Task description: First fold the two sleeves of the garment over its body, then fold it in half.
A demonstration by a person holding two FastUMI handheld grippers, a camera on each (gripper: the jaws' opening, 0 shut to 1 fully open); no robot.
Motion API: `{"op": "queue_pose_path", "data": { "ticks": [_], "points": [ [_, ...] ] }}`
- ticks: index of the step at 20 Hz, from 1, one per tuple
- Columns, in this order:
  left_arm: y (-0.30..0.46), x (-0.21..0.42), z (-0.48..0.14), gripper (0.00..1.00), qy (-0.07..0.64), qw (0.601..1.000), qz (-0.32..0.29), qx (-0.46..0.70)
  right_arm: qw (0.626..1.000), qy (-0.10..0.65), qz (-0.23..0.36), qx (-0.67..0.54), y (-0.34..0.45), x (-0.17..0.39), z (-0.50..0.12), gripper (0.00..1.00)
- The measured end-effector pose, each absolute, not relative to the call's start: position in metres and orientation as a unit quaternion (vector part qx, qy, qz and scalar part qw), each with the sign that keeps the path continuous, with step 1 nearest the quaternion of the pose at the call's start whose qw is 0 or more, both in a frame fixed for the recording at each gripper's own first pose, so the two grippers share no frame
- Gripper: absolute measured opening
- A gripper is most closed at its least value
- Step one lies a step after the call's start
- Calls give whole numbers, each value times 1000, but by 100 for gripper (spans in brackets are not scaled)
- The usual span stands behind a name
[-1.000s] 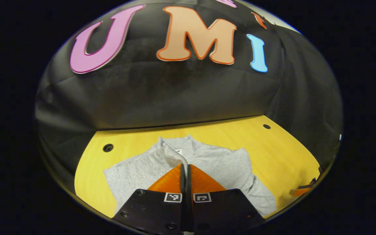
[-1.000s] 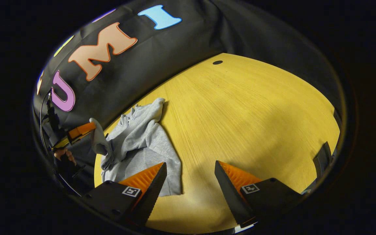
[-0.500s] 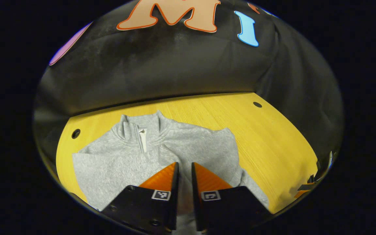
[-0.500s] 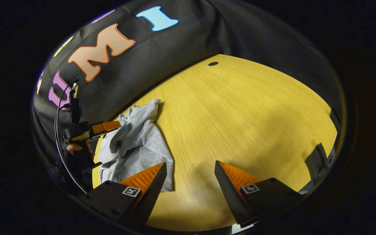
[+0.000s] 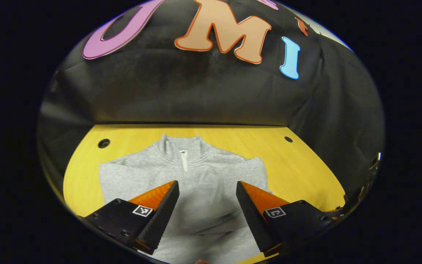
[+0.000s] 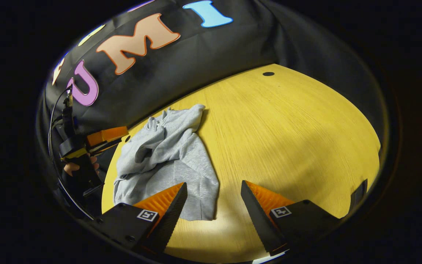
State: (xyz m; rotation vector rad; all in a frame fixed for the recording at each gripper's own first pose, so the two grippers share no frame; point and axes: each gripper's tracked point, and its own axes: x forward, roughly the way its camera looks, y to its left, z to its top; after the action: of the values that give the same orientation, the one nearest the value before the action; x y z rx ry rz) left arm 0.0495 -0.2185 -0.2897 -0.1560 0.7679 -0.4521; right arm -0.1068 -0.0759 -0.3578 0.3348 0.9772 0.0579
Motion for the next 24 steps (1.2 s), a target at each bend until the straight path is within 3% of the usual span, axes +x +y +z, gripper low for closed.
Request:
{"op": "queue_pose_path", "data": {
  "ticks": [11,21,24],
  "points": [
    [-82,-35,-314,95,409,899,-146,-53,848,512,66,118,-34,-111,-385,96],
    [-27,-123,-371,99,484,868,-90,-54,831,545,85,64,-16,-139,-407,97],
    [-20,-141,-390,96,510,855,-84,-46,828,551,83,63,-16,-140,-408,96]
  ]
}}
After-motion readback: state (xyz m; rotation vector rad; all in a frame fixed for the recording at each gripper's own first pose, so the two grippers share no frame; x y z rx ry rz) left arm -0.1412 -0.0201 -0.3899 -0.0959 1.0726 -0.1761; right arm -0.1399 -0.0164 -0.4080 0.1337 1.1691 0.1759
